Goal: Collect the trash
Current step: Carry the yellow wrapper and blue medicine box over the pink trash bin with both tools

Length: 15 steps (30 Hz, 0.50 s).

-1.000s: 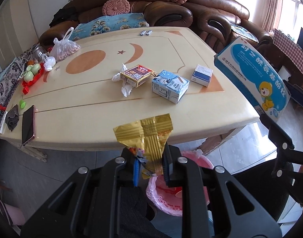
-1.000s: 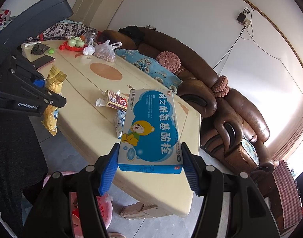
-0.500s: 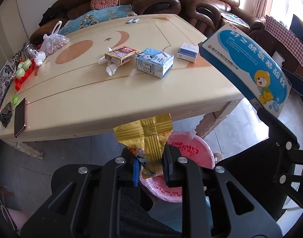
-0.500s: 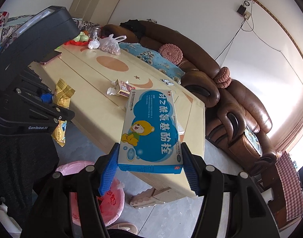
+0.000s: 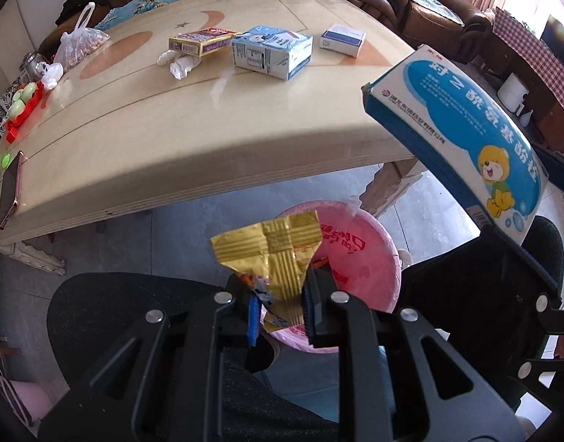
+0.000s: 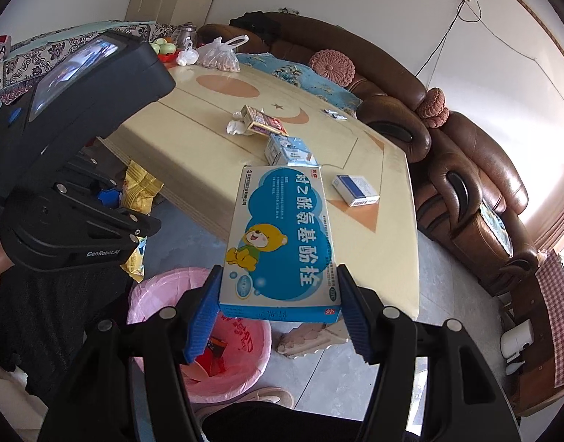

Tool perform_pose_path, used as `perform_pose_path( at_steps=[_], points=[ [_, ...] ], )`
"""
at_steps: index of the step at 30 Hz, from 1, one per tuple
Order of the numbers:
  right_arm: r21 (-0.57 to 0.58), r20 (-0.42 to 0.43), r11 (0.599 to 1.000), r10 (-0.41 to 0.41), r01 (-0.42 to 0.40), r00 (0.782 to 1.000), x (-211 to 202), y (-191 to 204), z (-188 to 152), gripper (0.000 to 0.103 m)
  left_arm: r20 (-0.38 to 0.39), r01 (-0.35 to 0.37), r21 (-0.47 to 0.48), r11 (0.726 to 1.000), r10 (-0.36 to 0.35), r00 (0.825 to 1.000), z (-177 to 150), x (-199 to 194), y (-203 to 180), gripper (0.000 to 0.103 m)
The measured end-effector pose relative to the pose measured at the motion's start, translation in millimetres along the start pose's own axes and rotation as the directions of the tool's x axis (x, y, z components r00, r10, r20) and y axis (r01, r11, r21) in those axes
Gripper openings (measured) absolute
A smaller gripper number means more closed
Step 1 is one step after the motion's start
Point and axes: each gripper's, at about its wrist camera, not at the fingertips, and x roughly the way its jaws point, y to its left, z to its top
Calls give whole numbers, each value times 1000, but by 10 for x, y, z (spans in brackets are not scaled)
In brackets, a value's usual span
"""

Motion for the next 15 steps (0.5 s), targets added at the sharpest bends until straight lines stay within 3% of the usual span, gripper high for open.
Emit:
perform_pose_path(
  at_steps=[15],
  points=[
    [74, -159, 993, 101, -90, 982, 595, 125, -389, 59, -125, 42, 26, 999, -38, 991, -111, 629, -104, 19]
  ],
)
